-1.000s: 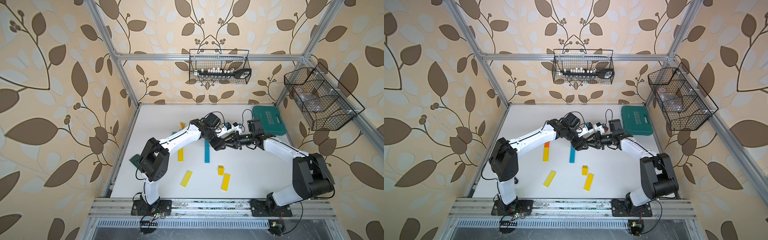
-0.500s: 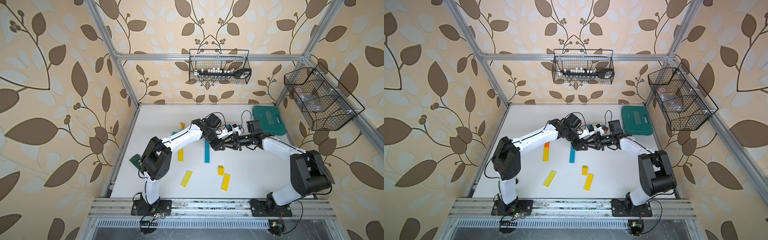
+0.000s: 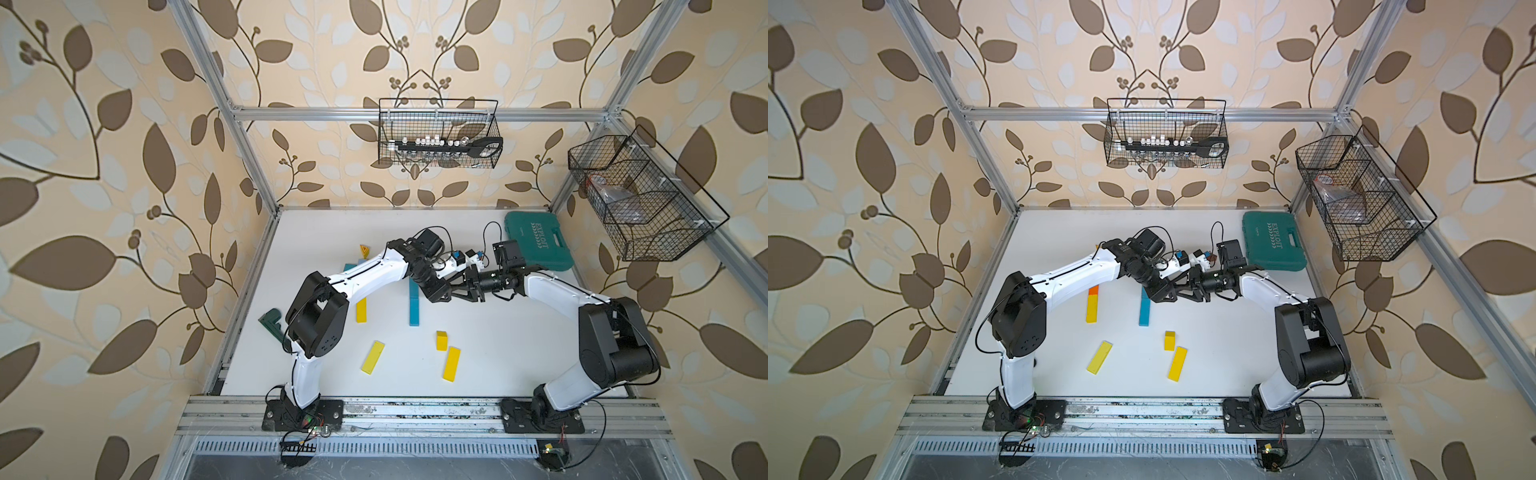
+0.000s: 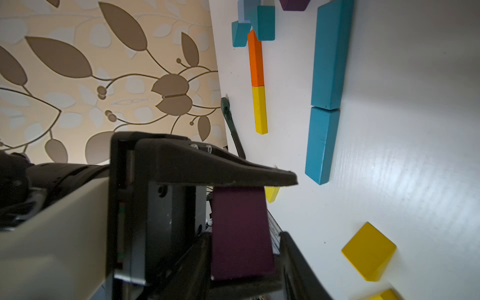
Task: Assemble a small pinwheel with building blocks
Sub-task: Pick up the building block from the center of the board, then place the building block at the center of the board.
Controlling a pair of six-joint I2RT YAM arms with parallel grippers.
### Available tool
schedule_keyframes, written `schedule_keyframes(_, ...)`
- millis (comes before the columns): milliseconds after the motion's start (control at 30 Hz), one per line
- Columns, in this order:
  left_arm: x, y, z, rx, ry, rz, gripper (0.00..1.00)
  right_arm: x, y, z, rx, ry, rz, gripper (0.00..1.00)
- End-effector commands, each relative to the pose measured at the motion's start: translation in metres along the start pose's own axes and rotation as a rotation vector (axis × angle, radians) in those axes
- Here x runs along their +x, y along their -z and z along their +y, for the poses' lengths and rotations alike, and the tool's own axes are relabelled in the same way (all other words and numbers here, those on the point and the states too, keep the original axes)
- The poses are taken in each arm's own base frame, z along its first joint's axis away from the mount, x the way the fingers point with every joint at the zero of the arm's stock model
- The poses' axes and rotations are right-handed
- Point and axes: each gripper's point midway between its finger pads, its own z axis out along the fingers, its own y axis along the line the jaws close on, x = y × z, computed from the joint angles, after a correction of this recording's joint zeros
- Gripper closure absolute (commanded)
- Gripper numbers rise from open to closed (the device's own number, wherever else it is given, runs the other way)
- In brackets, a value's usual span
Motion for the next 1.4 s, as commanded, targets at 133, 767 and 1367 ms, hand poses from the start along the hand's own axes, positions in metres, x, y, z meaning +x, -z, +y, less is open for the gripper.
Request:
schedule_keyframes(133,0.005,-0.005,0.008,-0.037,0.068,0.022,0.63,-0.003,0.008,0.002,0.033,0.063,-0.017,0.54)
schedule_keyframes(767,0.019,-0.029,0.021,-0.057,0.139,0.092,0.64,-0.002,0.037,-0.031,0.234,0.032,-0.101,0.58)
schedule_keyframes(1367,0.023,-0.096,0.05,-0.358,0.198,0.272,0.52,0.0,0.104,-0.094,0.547,-0.005,-0.401,0.49)
